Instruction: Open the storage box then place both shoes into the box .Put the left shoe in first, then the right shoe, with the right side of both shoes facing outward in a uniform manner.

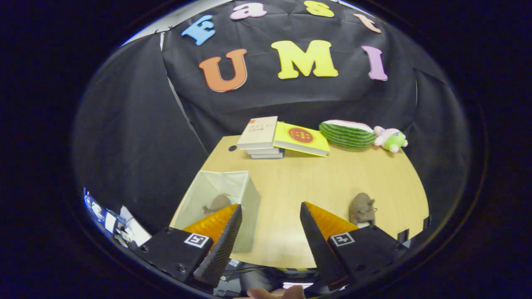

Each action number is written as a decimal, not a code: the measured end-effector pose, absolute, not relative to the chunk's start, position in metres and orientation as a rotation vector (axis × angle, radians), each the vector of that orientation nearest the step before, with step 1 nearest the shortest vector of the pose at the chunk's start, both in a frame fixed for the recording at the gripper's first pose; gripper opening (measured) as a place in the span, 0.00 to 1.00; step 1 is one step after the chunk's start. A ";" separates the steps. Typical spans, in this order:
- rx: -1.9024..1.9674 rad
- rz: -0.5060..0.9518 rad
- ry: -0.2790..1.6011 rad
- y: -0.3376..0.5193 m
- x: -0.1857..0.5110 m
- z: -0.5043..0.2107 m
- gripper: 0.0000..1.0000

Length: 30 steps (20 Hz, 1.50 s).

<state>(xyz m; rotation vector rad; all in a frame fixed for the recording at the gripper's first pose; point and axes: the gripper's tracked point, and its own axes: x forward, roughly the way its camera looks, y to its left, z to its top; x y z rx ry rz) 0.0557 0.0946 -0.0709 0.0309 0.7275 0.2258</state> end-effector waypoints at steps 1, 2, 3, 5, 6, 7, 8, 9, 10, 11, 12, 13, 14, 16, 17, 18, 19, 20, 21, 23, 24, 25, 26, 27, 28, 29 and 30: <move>-0.005 0.209 0.729 0.073 0.056 -0.076 0.91; -0.038 0.191 0.738 0.051 0.056 -0.082 0.91; -0.065 0.170 0.751 0.030 0.058 -0.089 0.91; -0.094 0.115 0.786 -0.012 0.065 -0.108 0.91; -0.094 0.091 0.814 -0.030 0.066 -0.119 0.92; -0.086 0.078 0.853 -0.045 0.066 -0.133 0.92; -0.065 0.058 0.890 -0.059 0.066 -0.145 0.92; -0.058 0.050 0.931 -0.071 0.064 -0.159 0.92; -0.063 0.054 0.973 -0.083 0.062 -0.174 0.92; -0.064 0.052 1.001 -0.092 0.062 -0.187 0.92; -0.071 0.050 1.040 -0.102 0.058 -0.202 0.92; -0.061 0.042 1.074 -0.111 0.053 -0.216 0.92; -0.044 0.039 1.111 -0.118 0.051 -0.229 0.92; 0.009 0.038 1.166 -0.127 0.053 -0.252 0.92; 0.034 0.036 1.183 -0.132 0.057 -0.260 0.92; 0.054 0.030 1.195 -0.137 0.061 -0.266 0.92; 0.075 0.026 1.213 -0.142 0.064 -0.272 0.92; 0.095 0.026 1.234 -0.144 0.066 -0.278 0.91; 0.124 0.027 1.259 -0.146 0.069 -0.285 0.90; 0.178 0.020 1.290 -0.150 0.073 -0.298 0.87; 0.201 0.029 1.304 -0.149 0.073 -0.301 0.87; 0.219 0.035 1.309 -0.150 0.074 -0.305 0.86; 0.225 0.035 1.309 -0.151 0.075 -0.307 0.85; 0.225 0.036 1.310 -0.152 0.076 -0.309 0.84; 0.225 0.041 1.309 -0.153 0.076 -0.310 0.83; 0.227 0.040 1.313 -0.153 0.076 -0.311 0.78; 0.239 0.031 1.319 -0.153 0.075 -0.311 0.70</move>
